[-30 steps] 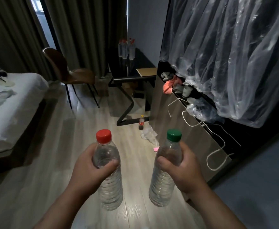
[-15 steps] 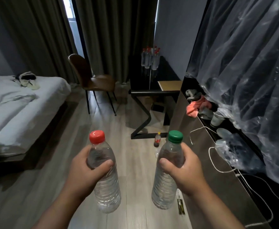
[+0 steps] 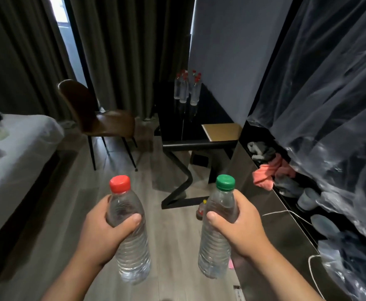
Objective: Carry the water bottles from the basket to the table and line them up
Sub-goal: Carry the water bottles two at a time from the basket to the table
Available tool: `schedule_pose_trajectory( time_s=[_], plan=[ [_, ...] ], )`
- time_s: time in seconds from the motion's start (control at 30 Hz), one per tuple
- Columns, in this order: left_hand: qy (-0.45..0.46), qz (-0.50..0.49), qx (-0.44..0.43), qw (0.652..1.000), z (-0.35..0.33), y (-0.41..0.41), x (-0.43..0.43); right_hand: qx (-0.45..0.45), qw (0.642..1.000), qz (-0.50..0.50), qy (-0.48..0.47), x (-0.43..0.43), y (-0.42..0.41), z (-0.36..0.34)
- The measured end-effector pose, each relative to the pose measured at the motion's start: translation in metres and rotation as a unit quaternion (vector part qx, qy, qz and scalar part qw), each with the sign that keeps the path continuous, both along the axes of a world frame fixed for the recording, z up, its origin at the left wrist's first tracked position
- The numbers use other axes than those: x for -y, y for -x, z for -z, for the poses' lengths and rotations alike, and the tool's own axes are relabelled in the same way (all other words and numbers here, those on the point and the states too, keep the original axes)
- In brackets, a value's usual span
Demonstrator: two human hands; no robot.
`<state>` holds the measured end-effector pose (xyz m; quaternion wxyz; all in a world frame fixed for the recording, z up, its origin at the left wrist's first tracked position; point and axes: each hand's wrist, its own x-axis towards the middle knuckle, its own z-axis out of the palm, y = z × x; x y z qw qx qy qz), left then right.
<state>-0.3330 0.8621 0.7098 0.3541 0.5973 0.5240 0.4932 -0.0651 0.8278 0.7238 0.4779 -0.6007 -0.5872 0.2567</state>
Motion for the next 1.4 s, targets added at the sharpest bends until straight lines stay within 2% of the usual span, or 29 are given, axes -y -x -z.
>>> schedule_pose_trajectory(
  time_s=[0.43, 0.7, 0.83, 0.97, 1.1, 1.4],
  plan=[
    [-0.003, 0.010, -0.008, 1.000, -0.002, -0.021, -0.185, -0.005, 0.999, -0.035, 0.027, -0.190, -0.011, 0.008],
    [-0.002, -0.027, -0.067, 0.997, -0.038, -0.013, -0.308, -0.120, 0.987, -0.100, 0.042, -0.346, -0.001, 0.004],
    [0.012, -0.062, -0.033, 0.997, -0.043, -0.008, -0.351, -0.118, 0.983, -0.129, 0.050, -0.409, 0.005, -0.002],
    [0.042, -0.045, 0.009, 0.998, -0.034, 0.000, -0.393, -0.113, 0.983, -0.132, 0.063, -0.459, 0.011, -0.005],
    [0.036, -0.035, -0.027, 0.998, -0.023, 0.009, -0.449, -0.072, 0.985, -0.126, 0.088, -0.509, 0.019, -0.002],
    [0.057, 0.014, 0.016, 0.998, -0.005, 0.059, -0.617, -0.089, 0.986, -0.073, 0.122, -0.644, 0.073, 0.011]
  ],
)
